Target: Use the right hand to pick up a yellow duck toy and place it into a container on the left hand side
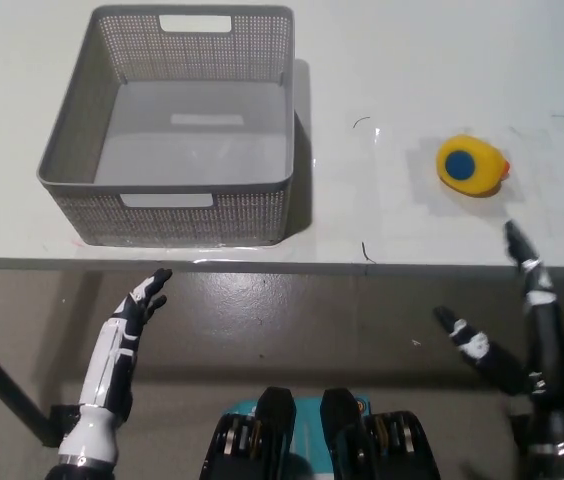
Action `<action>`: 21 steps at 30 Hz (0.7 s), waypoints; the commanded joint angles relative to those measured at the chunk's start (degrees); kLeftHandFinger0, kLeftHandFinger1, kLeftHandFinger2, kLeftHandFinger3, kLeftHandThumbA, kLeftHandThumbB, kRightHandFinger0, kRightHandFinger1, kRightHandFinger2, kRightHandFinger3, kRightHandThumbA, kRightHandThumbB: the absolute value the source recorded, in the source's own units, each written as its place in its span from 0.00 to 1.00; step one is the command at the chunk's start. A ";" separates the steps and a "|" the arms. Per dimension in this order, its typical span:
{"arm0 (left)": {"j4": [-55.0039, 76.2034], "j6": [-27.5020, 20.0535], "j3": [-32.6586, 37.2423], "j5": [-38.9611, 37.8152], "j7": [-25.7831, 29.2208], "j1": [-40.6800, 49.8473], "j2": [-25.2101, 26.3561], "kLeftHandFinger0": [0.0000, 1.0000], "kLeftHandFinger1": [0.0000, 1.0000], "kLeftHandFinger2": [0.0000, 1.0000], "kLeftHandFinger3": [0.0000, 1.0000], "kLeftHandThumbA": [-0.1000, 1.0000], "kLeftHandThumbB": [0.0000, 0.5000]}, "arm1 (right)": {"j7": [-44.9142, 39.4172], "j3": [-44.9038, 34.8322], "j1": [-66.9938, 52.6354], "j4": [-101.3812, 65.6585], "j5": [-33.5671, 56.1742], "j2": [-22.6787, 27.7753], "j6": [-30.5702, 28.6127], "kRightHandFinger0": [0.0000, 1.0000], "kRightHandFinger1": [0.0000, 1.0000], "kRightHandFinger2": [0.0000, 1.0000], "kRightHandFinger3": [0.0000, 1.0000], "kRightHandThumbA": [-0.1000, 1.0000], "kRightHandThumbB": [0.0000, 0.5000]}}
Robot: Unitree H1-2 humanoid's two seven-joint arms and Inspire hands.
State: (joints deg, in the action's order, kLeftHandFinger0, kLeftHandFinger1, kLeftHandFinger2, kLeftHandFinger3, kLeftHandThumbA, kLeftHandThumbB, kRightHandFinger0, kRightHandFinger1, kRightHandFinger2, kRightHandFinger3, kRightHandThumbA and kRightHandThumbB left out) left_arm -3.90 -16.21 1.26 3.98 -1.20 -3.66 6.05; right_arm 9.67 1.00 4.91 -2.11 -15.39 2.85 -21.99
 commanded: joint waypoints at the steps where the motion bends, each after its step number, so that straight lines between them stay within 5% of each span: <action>1: 1.82 -3.98 1.65 2.28 -2.28 -1.24 2.49 1.00 1.00 1.00 1.00 1.00 1.00 | 0.87 -2.37 5.31 -2.59 -5.45 3.53 1.13 1.00 1.00 1.00 1.00 1.00 1.00; 7: 2.19 -3.85 2.23 2.09 -2.42 -0.95 3.50 1.00 1.00 1.00 1.00 1.00 1.00 | -2.95 -2.79 12.84 -2.92 -12.45 10.03 11.19 1.00 1.00 1.00 1.00 1.00 1.00; 11: 2.87 -2.88 1.95 2.53 -2.23 -0.91 4.12 1.00 1.00 1.00 1.00 1.00 1.00 | -9.19 -1.98 18.97 -5.47 -17.45 15.21 22.16 1.00 1.00 1.00 1.00 0.88 0.99; 16: 3.30 -3.05 1.53 2.48 -2.26 -0.28 4.80 1.00 1.00 1.00 1.00 1.00 1.00 | -12.84 -0.55 27.15 -1.04 -16.14 18.16 25.83 1.00 1.00 1.00 1.00 0.77 0.97; 21: 3.35 -4.07 1.02 1.52 -2.01 0.55 4.97 1.00 1.00 1.00 1.00 1.00 1.00 | -14.87 2.88 36.73 9.88 -17.20 19.47 27.21 1.00 1.00 1.00 1.00 0.76 0.96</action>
State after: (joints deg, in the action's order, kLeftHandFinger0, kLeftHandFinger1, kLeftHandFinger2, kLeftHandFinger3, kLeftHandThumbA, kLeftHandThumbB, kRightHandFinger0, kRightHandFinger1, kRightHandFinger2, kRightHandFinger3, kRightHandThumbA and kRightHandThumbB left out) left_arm -3.63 -17.29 3.20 5.77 -2.82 -3.19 9.49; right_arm 0.34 1.45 31.46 2.55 -28.95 19.78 -1.62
